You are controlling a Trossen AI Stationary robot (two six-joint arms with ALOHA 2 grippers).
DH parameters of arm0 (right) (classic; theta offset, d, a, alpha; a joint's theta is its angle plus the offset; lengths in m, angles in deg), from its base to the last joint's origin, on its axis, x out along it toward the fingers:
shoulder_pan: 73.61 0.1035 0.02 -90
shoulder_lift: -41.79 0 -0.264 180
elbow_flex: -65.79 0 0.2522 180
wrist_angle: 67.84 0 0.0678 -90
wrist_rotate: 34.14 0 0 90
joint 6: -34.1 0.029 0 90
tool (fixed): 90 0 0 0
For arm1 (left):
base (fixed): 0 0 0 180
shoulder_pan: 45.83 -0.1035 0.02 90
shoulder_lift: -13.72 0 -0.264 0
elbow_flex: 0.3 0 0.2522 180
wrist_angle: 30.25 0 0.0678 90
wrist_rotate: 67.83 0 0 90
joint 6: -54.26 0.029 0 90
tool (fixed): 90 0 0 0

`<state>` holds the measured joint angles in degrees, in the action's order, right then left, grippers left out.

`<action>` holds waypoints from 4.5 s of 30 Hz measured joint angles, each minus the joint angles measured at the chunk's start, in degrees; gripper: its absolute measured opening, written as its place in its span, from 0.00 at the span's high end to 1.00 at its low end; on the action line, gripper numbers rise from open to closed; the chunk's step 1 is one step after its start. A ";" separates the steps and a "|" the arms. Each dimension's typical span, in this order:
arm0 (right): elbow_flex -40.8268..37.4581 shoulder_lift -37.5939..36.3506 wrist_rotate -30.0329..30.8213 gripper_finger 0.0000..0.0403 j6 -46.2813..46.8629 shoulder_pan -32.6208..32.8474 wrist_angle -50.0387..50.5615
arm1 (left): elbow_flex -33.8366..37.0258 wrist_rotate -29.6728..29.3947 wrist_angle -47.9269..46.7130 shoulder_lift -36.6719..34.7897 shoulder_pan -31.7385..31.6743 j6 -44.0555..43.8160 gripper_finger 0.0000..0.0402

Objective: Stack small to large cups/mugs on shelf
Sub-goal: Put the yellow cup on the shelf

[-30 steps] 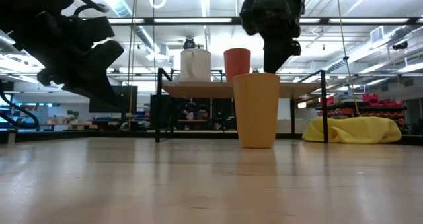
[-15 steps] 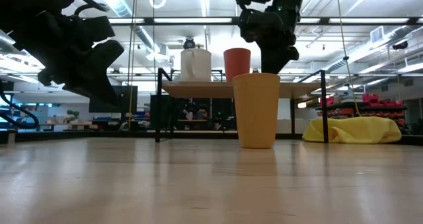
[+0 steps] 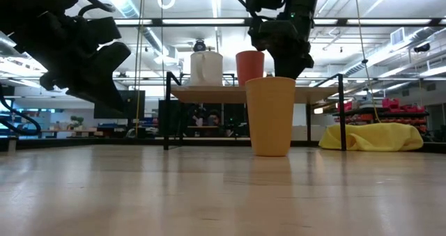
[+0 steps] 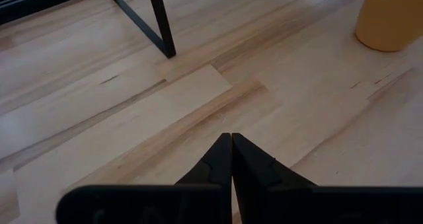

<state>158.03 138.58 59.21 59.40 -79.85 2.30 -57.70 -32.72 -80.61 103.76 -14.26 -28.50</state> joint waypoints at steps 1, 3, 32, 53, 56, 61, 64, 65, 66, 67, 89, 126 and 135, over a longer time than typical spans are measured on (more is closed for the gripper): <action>0.00 0.10 0.00 0.76 0.02 0.00 0.02 | 0.00 0.00 0.00 0.00 0.01 0.00 0.97; 0.00 0.48 0.00 0.76 0.02 -0.02 0.10 | 0.00 0.00 0.00 0.00 0.00 0.00 0.97; -0.02 0.48 -2.71 0.98 0.44 0.42 0.73 | 0.00 0.02 0.02 0.00 0.02 -0.04 0.94; 15.76 0.49 -1.70 0.99 0.60 2.43 14.87 | 0.00 0.01 0.00 0.00 0.02 -0.02 0.95; 20.57 0.49 -1.14 0.99 1.47 2.43 19.14 | 0.00 0.02 -0.02 0.00 0.02 -0.01 0.94; 29.02 0.50 4.01 0.99 3.44 2.13 28.50 | 0.00 0.02 0.02 0.00 0.00 1.26 0.96; 34.20 0.49 5.81 0.99 4.68 1.27 32.31 | 0.00 0.02 0.00 0.00 0.00 1.55 0.97; 35.87 0.50 6.22 0.99 4.80 0.84 33.11 | 0.00 0.02 0.01 0.00 0.00 1.94 0.97; 37.44 0.48 6.65 0.99 4.90 0.37 33.66 | 0.00 0.02 0.02 0.00 0.00 2.30 0.97; 38.82 0.48 7.04 0.99 4.90 -0.26 33.71 | 0.00 0.00 0.01 0.00 0.00 2.47 0.97; 44.94 0.48 0.05 0.99 -2.76 -24.50 33.66 | -0.02 0.40 0.00 0.00 -7.99 10.45 0.97; 36.89 -2.64 -0.40 0.99 -6.84 -32.85 33.57 | -0.02 2.23 0.12 0.02 -11.10 11.19 0.98; 32.30 -2.60 -0.63 0.99 -7.80 -33.66 33.60 | -0.02 2.23 0.44 0.02 -11.15 11.37 0.93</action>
<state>190.32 135.98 58.58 51.60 -113.51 35.89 -57.72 -30.49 -80.17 103.78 -25.41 -17.13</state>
